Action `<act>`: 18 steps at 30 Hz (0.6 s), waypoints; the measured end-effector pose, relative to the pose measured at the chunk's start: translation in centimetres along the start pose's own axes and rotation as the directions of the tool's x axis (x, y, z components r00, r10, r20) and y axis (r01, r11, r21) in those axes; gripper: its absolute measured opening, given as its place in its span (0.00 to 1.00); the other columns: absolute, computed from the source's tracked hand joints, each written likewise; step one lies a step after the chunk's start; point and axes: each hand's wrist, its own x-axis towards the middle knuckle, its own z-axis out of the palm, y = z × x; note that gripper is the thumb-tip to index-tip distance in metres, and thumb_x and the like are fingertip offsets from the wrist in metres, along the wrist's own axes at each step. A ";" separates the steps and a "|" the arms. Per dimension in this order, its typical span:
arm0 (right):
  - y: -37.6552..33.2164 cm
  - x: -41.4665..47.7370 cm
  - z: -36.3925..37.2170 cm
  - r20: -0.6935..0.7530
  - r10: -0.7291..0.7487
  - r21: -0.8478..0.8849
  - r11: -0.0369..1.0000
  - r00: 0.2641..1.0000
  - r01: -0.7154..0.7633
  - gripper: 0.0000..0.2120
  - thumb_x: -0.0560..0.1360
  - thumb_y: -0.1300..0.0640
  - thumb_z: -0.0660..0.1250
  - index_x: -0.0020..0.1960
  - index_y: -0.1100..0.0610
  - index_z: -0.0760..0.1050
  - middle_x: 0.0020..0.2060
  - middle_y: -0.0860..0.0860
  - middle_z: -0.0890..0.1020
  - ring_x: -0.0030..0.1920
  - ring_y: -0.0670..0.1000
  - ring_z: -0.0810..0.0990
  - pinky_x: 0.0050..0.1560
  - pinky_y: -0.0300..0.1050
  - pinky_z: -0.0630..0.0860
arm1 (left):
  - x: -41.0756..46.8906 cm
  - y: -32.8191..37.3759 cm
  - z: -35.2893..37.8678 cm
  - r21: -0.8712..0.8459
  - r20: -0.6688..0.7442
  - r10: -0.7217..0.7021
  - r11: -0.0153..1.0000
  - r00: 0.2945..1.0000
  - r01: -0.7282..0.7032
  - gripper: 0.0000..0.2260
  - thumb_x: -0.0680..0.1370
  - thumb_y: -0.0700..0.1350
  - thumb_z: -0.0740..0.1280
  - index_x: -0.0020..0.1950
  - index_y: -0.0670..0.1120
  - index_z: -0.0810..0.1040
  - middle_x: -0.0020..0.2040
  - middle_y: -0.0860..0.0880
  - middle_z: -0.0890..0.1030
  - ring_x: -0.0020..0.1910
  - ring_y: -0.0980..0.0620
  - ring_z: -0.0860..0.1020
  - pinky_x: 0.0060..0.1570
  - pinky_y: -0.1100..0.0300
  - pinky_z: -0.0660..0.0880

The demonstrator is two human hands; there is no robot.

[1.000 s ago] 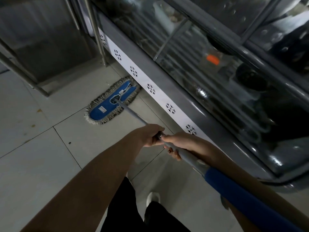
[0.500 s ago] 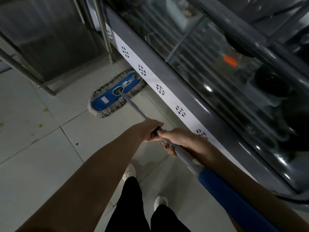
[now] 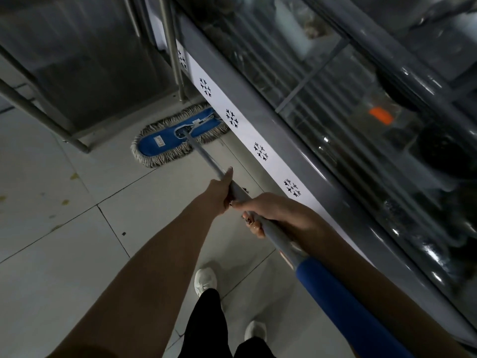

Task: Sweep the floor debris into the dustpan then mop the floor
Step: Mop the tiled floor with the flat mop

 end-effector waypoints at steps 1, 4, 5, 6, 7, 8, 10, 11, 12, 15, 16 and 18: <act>0.0 0.1 -0.1 -0.015 -0.019 -0.004 1.000 1.000 0.019 0.20 0.77 0.48 0.66 0.33 0.57 0.65 0.16 0.47 0.69 0.14 0.43 0.67 0.19 0.29 0.66 | 0.2 -0.1 -0.1 -0.040 0.016 -0.001 0.999 1.000 0.001 0.20 0.78 0.54 0.63 0.56 0.36 0.71 0.48 0.39 0.79 0.41 0.46 0.78 0.40 0.58 0.78; 0.6 -0.1 -0.5 -0.057 -0.057 -0.025 0.998 0.997 0.056 0.18 0.76 0.48 0.67 0.34 0.57 0.66 0.18 0.47 0.71 0.15 0.43 0.68 0.19 0.31 0.68 | 0.1 -0.6 0.3 -0.046 0.058 -0.026 0.999 0.998 0.029 0.16 0.79 0.52 0.62 0.44 0.39 0.72 0.39 0.43 0.76 0.35 0.49 0.76 0.32 0.61 0.75; 1.0 -0.2 -0.7 -0.058 -0.057 -0.028 0.998 0.997 0.055 0.18 0.75 0.47 0.67 0.35 0.57 0.67 0.19 0.48 0.72 0.16 0.43 0.68 0.19 0.31 0.68 | -0.2 -0.8 0.5 -0.038 0.062 -0.030 0.999 0.998 0.032 0.15 0.79 0.52 0.62 0.43 0.40 0.71 0.38 0.43 0.76 0.33 0.49 0.76 0.29 0.62 0.75; 1.3 -0.3 -0.9 -0.052 -0.051 -0.029 0.998 0.997 0.049 0.18 0.75 0.47 0.68 0.35 0.57 0.67 0.19 0.48 0.72 0.16 0.43 0.69 0.19 0.32 0.68 | -0.4 -0.9 0.7 -0.039 0.060 -0.033 0.999 0.998 0.035 0.15 0.79 0.52 0.62 0.44 0.40 0.71 0.38 0.43 0.76 0.32 0.50 0.77 0.26 0.62 0.75; 1.5 -0.4 -1.1 -0.042 -0.044 -0.026 0.999 0.998 0.043 0.18 0.75 0.47 0.68 0.35 0.57 0.67 0.19 0.48 0.72 0.16 0.43 0.69 0.19 0.32 0.68 | -0.5 -1.1 0.9 -0.057 0.055 -0.037 0.998 0.998 0.040 0.15 0.79 0.52 0.62 0.45 0.40 0.71 0.38 0.43 0.77 0.29 0.50 0.78 0.25 0.62 0.75; 1.8 -0.6 -1.1 -0.030 -0.043 -0.025 0.999 0.999 0.042 0.18 0.75 0.48 0.68 0.35 0.57 0.67 0.19 0.47 0.72 0.16 0.43 0.69 0.19 0.32 0.68 | -0.6 -1.3 1.0 -0.091 0.048 -0.038 0.995 0.998 0.043 0.14 0.79 0.51 0.62 0.46 0.39 0.71 0.37 0.42 0.78 0.26 0.51 0.79 0.24 0.62 0.76; 2.4 -0.7 -1.5 -0.027 -0.062 -0.034 0.998 0.998 0.061 0.16 0.75 0.51 0.68 0.35 0.57 0.68 0.19 0.47 0.72 0.16 0.43 0.69 0.19 0.32 0.68 | -1.1 -1.7 1.6 -0.183 0.044 -0.038 0.982 0.998 0.046 0.11 0.80 0.47 0.62 0.47 0.38 0.70 0.33 0.42 0.80 0.24 0.52 0.80 0.23 0.62 0.76; 2.7 -0.8 -1.7 -0.035 -0.070 -0.049 0.996 0.997 0.068 0.14 0.75 0.53 0.68 0.36 0.58 0.68 0.19 0.48 0.72 0.16 0.43 0.69 0.19 0.32 0.69 | -1.3 -2.0 2.0 -0.242 0.042 -0.038 0.969 0.998 0.047 0.10 0.80 0.44 0.62 0.46 0.38 0.70 0.30 0.42 0.81 0.24 0.51 0.81 0.23 0.62 0.77; 3.2 -0.9 -2.1 -0.044 -0.073 -0.072 0.995 0.996 0.070 0.13 0.75 0.56 0.68 0.36 0.58 0.69 0.19 0.48 0.73 0.16 0.43 0.70 0.20 0.33 0.69 | -1.4 -2.5 2.6 -0.304 0.035 -0.039 0.952 0.999 0.048 0.08 0.80 0.42 0.63 0.46 0.38 0.69 0.28 0.42 0.81 0.24 0.50 0.80 0.24 0.62 0.77; 5.2 -1.5 -3.7 -0.048 -0.074 -0.159 0.985 0.996 0.066 0.09 0.75 0.60 0.67 0.38 0.60 0.70 0.22 0.50 0.74 0.17 0.44 0.71 0.20 0.34 0.71 | -1.9 -4.6 4.8 -0.399 -0.037 -0.026 0.917 0.999 0.009 0.07 0.79 0.40 0.63 0.44 0.38 0.69 0.32 0.43 0.77 0.25 0.50 0.78 0.24 0.62 0.77; 6.1 -1.8 -4.3 -0.045 -0.088 -0.189 0.979 0.995 0.078 0.08 0.75 0.62 0.67 0.39 0.61 0.71 0.20 0.50 0.74 0.16 0.44 0.72 0.20 0.34 0.71 | -2.1 -5.6 5.8 -0.399 -0.061 -0.013 0.917 0.998 -0.012 0.07 0.79 0.40 0.63 0.44 0.38 0.69 0.32 0.43 0.76 0.25 0.51 0.77 0.24 0.62 0.77; 7.6 -2.5 -5.9 -0.034 -0.125 -0.228 0.967 0.992 0.114 0.07 0.75 0.64 0.66 0.39 0.62 0.72 0.17 0.50 0.75 0.16 0.45 0.72 0.20 0.33 0.71 | -2.6 -7.3 7.8 -0.395 -0.102 0.013 0.917 0.995 -0.053 0.08 0.80 0.42 0.62 0.47 0.37 0.70 0.32 0.44 0.76 0.25 0.51 0.77 0.24 0.63 0.77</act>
